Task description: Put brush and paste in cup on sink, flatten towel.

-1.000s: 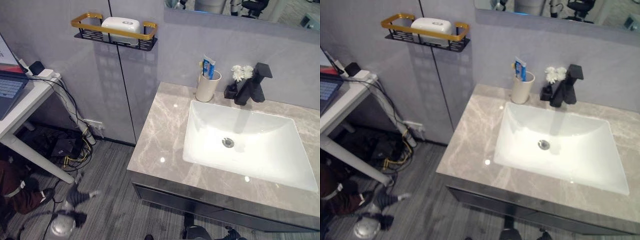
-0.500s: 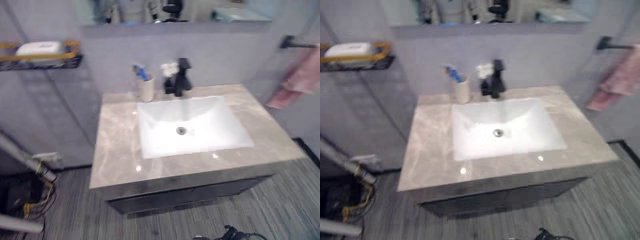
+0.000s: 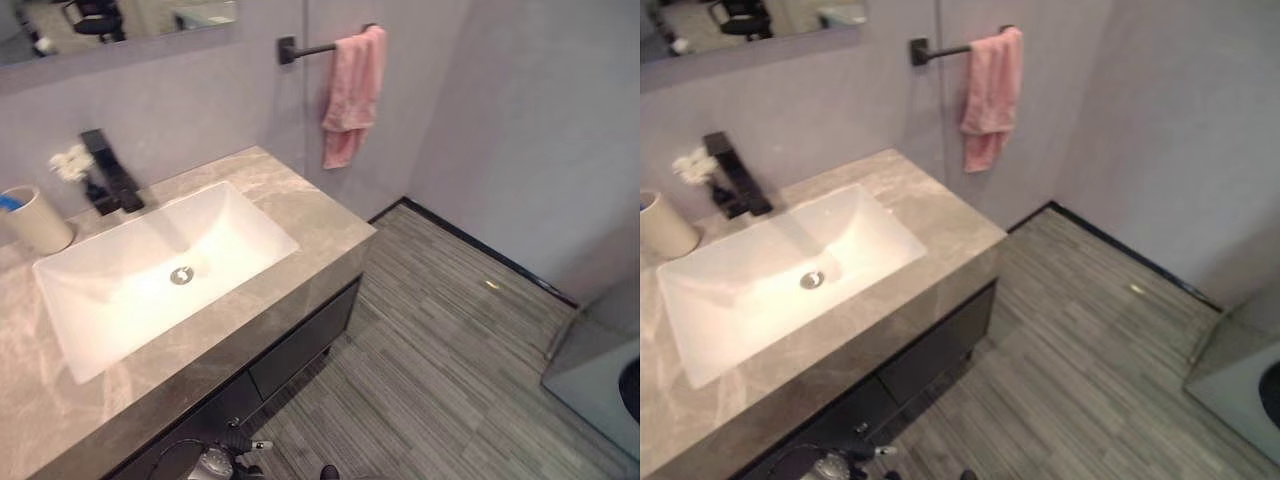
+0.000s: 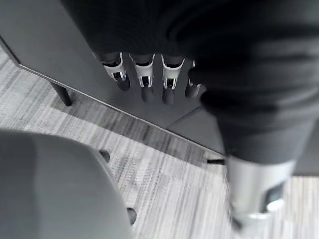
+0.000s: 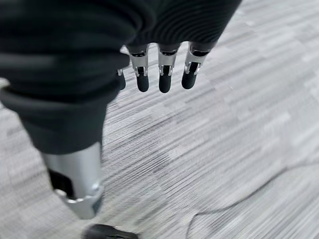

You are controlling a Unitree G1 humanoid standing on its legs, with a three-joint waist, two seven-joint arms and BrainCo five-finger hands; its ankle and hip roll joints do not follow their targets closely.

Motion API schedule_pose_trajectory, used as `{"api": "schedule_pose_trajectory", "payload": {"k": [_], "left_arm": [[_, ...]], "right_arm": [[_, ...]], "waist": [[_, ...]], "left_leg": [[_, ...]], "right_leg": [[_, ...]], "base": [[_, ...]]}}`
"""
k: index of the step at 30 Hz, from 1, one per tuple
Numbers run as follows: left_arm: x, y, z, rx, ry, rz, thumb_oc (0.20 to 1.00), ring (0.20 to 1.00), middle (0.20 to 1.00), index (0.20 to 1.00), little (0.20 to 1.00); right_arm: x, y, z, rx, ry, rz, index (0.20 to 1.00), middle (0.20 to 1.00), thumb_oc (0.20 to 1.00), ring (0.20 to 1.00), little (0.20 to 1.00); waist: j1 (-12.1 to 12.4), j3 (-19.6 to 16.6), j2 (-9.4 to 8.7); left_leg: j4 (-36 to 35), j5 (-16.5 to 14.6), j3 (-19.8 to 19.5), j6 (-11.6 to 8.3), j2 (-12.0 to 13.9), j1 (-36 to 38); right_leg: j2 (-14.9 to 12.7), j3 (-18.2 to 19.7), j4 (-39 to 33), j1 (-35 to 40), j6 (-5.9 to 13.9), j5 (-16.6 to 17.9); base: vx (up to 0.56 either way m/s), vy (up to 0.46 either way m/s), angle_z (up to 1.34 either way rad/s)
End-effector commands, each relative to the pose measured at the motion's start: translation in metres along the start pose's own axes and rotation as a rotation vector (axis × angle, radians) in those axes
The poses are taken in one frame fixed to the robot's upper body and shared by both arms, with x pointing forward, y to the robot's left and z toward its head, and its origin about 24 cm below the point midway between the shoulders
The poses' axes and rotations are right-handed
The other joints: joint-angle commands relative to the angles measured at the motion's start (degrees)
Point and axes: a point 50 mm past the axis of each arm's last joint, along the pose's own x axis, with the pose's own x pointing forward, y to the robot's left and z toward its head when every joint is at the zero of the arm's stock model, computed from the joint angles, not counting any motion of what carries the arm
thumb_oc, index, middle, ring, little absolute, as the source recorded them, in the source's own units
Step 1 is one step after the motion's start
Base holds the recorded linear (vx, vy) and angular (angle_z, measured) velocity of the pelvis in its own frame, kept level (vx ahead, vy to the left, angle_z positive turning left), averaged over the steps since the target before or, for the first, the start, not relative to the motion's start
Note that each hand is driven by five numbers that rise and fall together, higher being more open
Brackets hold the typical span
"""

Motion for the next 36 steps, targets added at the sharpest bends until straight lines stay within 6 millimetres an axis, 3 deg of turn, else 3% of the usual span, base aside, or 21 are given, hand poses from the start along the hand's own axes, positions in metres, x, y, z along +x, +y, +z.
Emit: {"api": "schedule_pose_trajectory", "payload": {"k": [1,3,4,9,11,12,14,16,20,25,29,31,33,35,36], "left_arm": [[0.002,0.003,0.001,0.040,0.006,0.004,1.000,1.000,1.000,1.000,1.000],[0.000,-0.004,-0.005,0.052,0.024,-0.021,1.000,1.000,1.000,1.000,1.000],[-0.001,-0.011,-0.005,0.081,0.018,-0.051,1.000,1.000,1.000,1.000,1.000],[-0.001,-0.022,0.006,0.128,-0.038,-0.096,1.000,1.000,1.000,1.000,1.000],[0.000,-0.022,0.016,0.155,-0.081,-0.099,1.000,1.000,1.000,1.000,1.000],[0.000,-0.019,0.020,0.155,-0.100,-0.087,1.000,1.000,1.000,1.000,1.000],[0.002,-0.010,0.022,0.144,-0.101,-0.060,1.000,1.000,1.000,1.000,1.000],[0.002,-0.004,0.013,0.120,-0.065,-0.045,1.000,1.000,1.000,1.000,1.000],[0.000,0.001,-0.008,0.008,0.014,-0.022,1.000,1.000,1.000,1.000,1.000],[-0.001,0.002,-0.004,-0.059,-0.016,0.006,1.000,1.000,1.000,1.000,1.000],[-0.002,0.003,-0.001,-0.122,-0.033,0.028,1.000,1.000,1.000,1.000,1.000],[-0.002,0.003,-0.005,-0.183,-0.008,0.042,1.000,1.000,1.000,1.000,1.000],[-0.003,0.005,-0.005,-0.247,-0.018,0.093,1.000,1.000,1.000,1.000,1.000],[-0.003,0.005,-0.005,-0.223,-0.028,0.112,1.000,1.000,1.000,1.000,1.000],[-0.004,0.004,-0.009,-0.226,-0.019,0.103,1.000,1.000,1.000,1.000,1.000]], "right_arm": [[0.000,-0.005,-0.006,0.031,0.018,-0.015,1.000,1.000,1.000,1.000,1.000],[0.001,-0.011,-0.003,0.071,0.013,-0.028,1.000,1.000,1.000,1.000,1.000],[0.000,-0.012,-0.008,0.076,0.033,-0.030,1.000,1.000,1.000,1.000,1.000],[-0.002,-0.020,-0.027,0.078,0.105,-0.057,1.000,1.000,1.000,1.000,1.000],[-0.002,-0.023,-0.027,0.060,0.117,-0.065,1.000,1.000,1.000,1.000,1.000],[-0.001,-0.025,-0.024,0.036,0.112,-0.066,1.000,1.000,1.000,1.000,1.000],[-0.001,-0.020,-0.025,-0.023,0.116,-0.046,1.000,1.000,1.000,1.000,1.000],[-0.002,-0.015,-0.027,-0.056,0.117,-0.027,1.000,1.000,1.000,1.000,1.000],[-0.003,0.002,-0.028,-0.060,0.110,0.020,1.000,1.000,1.000,1.000,1.000],[-0.003,-0.007,-0.031,0.023,0.114,-0.027,1.000,1.000,1.000,1.000,1.000],[-0.002,-0.018,-0.030,0.051,0.101,-0.068,1.000,1.000,1.000,1.000,1.000],[-0.002,-0.025,-0.029,0.215,0.111,-0.094,1.000,1.000,1.000,1.000,1.000],[-0.002,-0.024,-0.031,0.553,0.109,-0.111,1.000,1.000,1.000,1.000,1.000],[-0.002,-0.020,-0.030,0.611,0.096,-0.110,1.000,1.000,1.000,1.000,1.000],[-0.001,-0.017,-0.021,0.637,0.060,-0.091,1.000,1.000,1.000,1.000,1.000]], "waist": [[1.65,0.36,1.22],[1.29,-0.27,2.43],[0.39,-0.76,3.86],[-1.56,-0.68,6.42],[-2.14,0.15,7.21],[-1.92,0.97,7.58],[-0.73,1.63,7.75],[-0.30,1.52,7.41],[-2.34,0.49,5.59],[-2.72,-0.16,4.86],[-2.26,1.69,4.01],[-1.88,2.53,3.61],[-1.24,2.51,2.83],[-1.02,2.37,2.97],[-0.90,2.49,2.99]], "left_leg": [[4.33,-3.16,1.90,2.76,-3.42,-1.48],[4.96,-3.73,0.01,3.00,-4.56,0.05],[2.52,-4.37,1.51,3.25,-4.29,2.23],[-3.42,-5.02,4.69,4.23,-4.24,5.13],[-5.95,-4.45,7.01,4.77,-3.75,5.19],[-6.98,-4.27,8.82,4.80,-3.13,5.27],[-8.12,-3.59,12.72,4.23,-1.37,5.13],[-8.50,-3.53,15.34,4.02,-0.37,5.96],[-7.38,-4.00,16.49,4.10,-0.27,6.88],[-3.86,-4.32,15.47,2.73,0.05,6.07],[8.77,-1.54,14.66,-0.10,2.12,0.81],[11.37,0.48,13.18,-1.13,2.37,-0.65],[8.19,-0.99,13.36,0.00,1.87,-3.73],[6.56,-1.00,13.51,0.46,1.49,-4.16],[5.69,-1.44,13.39,0.99,1.63,-2.99]], "right_leg": [[-1.05,-2.06,0.65,1.57,7.46,-2.75],[-0.35,1.30,1.12,1.52,7.60,-2.37],[-0.26,2.94,1.24,1.50,8.14,-2.04],[-0.19,5.99,2.38,-1.20,9.37,-0.98],[-0.45,5.47,4.05,-4.30,10.54,-0.39],[-1.30,2.08,5.42,-6.17,11.13,-0.45],[-6.33,-12.93,8.04,-9.08,11.04,-1.54],[-9.26,-20.46,9.14,-8.54,10.39,-2.41],[-6.89,-14.51,8.31,-6.76,9.87,-3.20],[-5.27,-11.70,2.48,-3.13,8.65,-2.02],[-4.43,-11.54,0.75,-0.16,6.82,-2.16],[-4.31,-11.10,0.68,1.10,6.12,-2.65],[-5.08,-11.17,1.27,2.42,6.38,-3.74],[-4.60,-11.38,2.79,2.27,6.44,-4.45],[-4.14,-11.46,6.86,1.56,6.43,-6.18]], "base": [[0.07,0.070,-1.39],[0.07,0.095,-0.82],[0.06,0.103,-0.93],[-0.01,0.119,-0.77],[-0.11,0.094,-0.85],[-0.16,0.041,-0.94],[-0.13,-0.007,-1.43],[-0.03,-0.028,-1.45],[0.05,-0.079,-0.66],[0.05,-0.142,-0.11],[0.04,-0.153,0.09],[0.09,-0.075,-0.06],[0.14,-0.028,-0.07],[0.12,-0.009,-0.01],[0.11,-0.005,0.01]]}}
